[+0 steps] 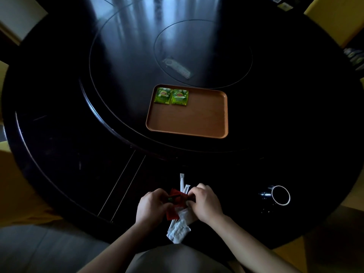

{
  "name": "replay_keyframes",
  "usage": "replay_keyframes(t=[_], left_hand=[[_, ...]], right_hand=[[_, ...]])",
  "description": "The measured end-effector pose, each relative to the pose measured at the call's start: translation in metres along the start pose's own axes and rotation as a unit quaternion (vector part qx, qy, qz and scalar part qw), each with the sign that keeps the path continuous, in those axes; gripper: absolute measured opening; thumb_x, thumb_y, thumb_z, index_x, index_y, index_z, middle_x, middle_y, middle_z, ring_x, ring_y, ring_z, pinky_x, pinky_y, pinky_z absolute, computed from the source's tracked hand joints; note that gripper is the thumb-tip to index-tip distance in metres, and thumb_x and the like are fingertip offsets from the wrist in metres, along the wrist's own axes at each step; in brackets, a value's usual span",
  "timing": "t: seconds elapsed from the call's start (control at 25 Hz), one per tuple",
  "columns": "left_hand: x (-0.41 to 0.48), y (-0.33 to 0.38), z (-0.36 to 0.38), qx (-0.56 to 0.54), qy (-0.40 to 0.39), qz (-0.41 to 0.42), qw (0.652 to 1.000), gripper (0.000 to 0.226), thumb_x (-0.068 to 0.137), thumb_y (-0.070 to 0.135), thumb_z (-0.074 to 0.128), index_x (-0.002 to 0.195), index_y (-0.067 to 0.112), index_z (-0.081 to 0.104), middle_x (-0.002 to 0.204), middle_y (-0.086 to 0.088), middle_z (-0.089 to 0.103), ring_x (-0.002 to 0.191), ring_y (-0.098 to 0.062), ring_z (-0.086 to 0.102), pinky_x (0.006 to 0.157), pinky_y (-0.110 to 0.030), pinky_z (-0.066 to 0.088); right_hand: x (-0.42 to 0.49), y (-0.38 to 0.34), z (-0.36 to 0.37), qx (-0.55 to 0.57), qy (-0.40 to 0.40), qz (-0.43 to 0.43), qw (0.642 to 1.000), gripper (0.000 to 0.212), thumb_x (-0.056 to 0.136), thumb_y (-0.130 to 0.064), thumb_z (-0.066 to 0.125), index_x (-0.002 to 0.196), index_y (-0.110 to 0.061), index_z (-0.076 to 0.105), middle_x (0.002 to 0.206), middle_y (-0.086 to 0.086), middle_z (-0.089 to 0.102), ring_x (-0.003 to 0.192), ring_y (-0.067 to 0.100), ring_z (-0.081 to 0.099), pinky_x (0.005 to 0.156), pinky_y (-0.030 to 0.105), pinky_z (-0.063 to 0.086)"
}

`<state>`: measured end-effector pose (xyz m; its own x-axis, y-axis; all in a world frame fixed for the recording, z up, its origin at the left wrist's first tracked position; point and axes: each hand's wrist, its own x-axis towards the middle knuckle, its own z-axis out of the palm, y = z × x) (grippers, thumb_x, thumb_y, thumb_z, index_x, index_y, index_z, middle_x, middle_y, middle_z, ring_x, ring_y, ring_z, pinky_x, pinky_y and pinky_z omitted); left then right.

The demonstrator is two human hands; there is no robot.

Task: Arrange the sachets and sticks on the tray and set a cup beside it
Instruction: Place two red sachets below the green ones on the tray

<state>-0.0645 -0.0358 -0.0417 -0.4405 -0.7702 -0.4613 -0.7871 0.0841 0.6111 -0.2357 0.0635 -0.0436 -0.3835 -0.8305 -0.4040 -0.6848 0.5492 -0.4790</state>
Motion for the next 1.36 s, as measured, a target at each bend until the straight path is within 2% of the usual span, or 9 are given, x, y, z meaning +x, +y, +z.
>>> replay_keyframes(t=[0.16,0.28,0.4,0.6,0.8,0.96,1.12,1.24,1.36], left_hand=[[-0.003,-0.003,-0.009,-0.079,0.036,-0.015,0.996,0.020,0.068,0.022,0.083,0.070,0.033,0.067,0.064,0.011,0.070,0.061,0.001,0.064,0.054,-0.020,0.049],[0.000,-0.003,-0.029,-0.128,0.076,-0.044,0.988,0.014,0.073,0.026,0.082,0.070,0.033,0.071,0.069,0.016,0.072,0.061,-0.002,0.066,0.058,-0.030,0.055],[0.012,0.004,-0.048,-0.188,0.107,-0.065,0.974,0.011,0.077,0.027,0.081,0.071,0.032,0.073,0.068,0.006,0.075,0.060,-0.012,0.071,0.061,-0.043,0.061],[0.053,0.045,-0.083,-0.238,0.142,-0.006,0.961,0.011,0.081,0.026,0.078,0.075,0.034,0.074,0.070,0.005,0.076,0.062,-0.015,0.072,0.063,-0.045,0.062],[0.120,0.096,-0.122,-0.137,0.217,0.150,0.955,0.005,0.079,0.023,0.078,0.080,0.027,0.076,0.074,0.006,0.071,0.069,-0.009,0.068,0.065,-0.033,0.056],[0.165,0.116,-0.129,-0.009,0.241,0.252,0.937,0.006,0.080,0.019,0.078,0.084,0.023,0.078,0.084,0.005,0.064,0.075,-0.016,0.062,0.061,-0.031,0.049],[0.186,0.096,-0.115,0.144,0.172,0.325,0.919,0.018,0.080,0.015,0.077,0.094,0.025,0.075,0.093,-0.003,0.067,0.083,-0.027,0.062,0.065,-0.037,0.051],[0.192,0.073,-0.105,0.225,0.147,0.334,0.904,0.030,0.078,0.019,0.075,0.106,0.028,0.071,0.106,-0.001,0.067,0.089,-0.028,0.063,0.069,-0.039,0.050],[0.186,0.070,-0.108,0.209,0.156,0.319,0.911,0.032,0.077,0.022,0.060,0.108,0.024,0.069,0.111,-0.001,0.065,0.097,-0.027,0.061,0.074,-0.041,0.050]], right_hand=[[0.005,-0.004,-0.012,0.095,0.016,0.032,0.995,0.011,0.077,-0.030,0.078,0.079,-0.023,0.070,0.088,-0.006,0.062,0.083,0.010,0.059,0.071,0.025,0.050],[0.010,-0.002,-0.036,0.179,0.064,0.058,0.980,0.010,0.076,-0.030,0.079,0.071,-0.026,0.071,0.073,-0.005,0.065,0.068,0.004,0.060,0.062,0.017,0.045],[0.022,-0.006,-0.062,0.222,0.096,0.048,0.969,0.011,0.080,-0.029,0.077,0.071,-0.026,0.071,0.061,-0.007,0.068,0.059,0.003,0.063,0.056,0.014,0.046],[0.059,-0.026,-0.098,0.171,0.181,-0.017,0.968,0.003,0.080,-0.023,0.077,0.079,-0.021,0.075,0.072,-0.012,0.070,0.070,0.000,0.064,0.064,0.004,0.042],[0.120,-0.031,-0.144,0.070,0.280,-0.077,0.954,0.006,0.079,-0.015,0.078,0.084,-0.017,0.075,0.083,0.001,0.073,0.079,0.019,0.067,0.070,0.030,0.052],[0.165,-0.019,-0.159,0.002,0.272,-0.079,0.959,0.012,0.083,-0.017,0.072,0.093,-0.022,0.076,0.083,0.000,0.070,0.081,0.023,0.064,0.067,0.032,0.051],[0.184,-0.008,-0.148,0.006,0.286,-0.081,0.955,0.012,0.081,-0.009,0.073,0.091,-0.015,0.076,0.088,0.002,0.074,0.084,0.025,0.066,0.073,0.035,0.055],[0.189,0.006,-0.135,0.006,0.283,-0.094,0.955,0.009,0.079,-0.008,0.076,0.088,-0.010,0.077,0.086,0.003,0.073,0.082,0.024,0.066,0.073,0.032,0.054],[0.184,0.013,-0.140,-0.010,0.297,-0.100,0.950,0.014,0.077,-0.006,0.076,0.090,-0.011,0.076,0.084,0.003,0.065,0.080,0.023,0.062,0.070,0.033,0.054]])
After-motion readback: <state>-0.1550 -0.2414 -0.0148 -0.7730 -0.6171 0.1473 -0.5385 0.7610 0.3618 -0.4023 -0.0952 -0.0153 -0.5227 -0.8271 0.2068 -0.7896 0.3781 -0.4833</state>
